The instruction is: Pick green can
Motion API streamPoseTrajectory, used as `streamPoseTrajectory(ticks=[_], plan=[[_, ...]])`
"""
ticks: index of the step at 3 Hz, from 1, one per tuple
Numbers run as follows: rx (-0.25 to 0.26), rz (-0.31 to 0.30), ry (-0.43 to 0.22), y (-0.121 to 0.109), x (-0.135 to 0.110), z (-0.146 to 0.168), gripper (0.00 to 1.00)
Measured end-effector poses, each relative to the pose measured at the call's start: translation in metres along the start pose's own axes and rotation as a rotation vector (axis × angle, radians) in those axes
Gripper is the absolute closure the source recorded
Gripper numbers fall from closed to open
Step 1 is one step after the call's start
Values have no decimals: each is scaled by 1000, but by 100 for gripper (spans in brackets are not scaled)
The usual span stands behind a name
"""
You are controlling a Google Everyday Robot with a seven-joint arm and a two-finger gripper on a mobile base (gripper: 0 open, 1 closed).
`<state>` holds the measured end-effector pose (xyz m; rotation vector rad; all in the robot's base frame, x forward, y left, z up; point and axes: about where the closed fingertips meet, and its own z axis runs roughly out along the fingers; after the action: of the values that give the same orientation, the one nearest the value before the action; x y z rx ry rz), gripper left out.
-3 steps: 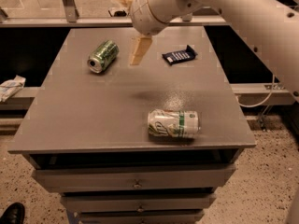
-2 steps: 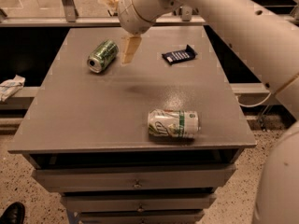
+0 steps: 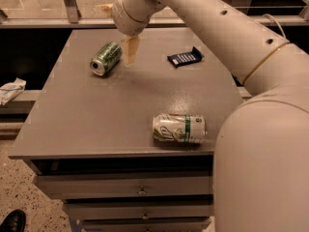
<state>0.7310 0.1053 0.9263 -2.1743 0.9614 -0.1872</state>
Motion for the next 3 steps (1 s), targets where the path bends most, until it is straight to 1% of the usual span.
streamPoseTrajectory(ticks=[1, 2, 3], plan=[[-79, -57, 48, 6, 20, 22, 0], [-163, -131, 85, 14, 26, 41, 0], [-201, -180, 106, 15, 25, 48, 0]])
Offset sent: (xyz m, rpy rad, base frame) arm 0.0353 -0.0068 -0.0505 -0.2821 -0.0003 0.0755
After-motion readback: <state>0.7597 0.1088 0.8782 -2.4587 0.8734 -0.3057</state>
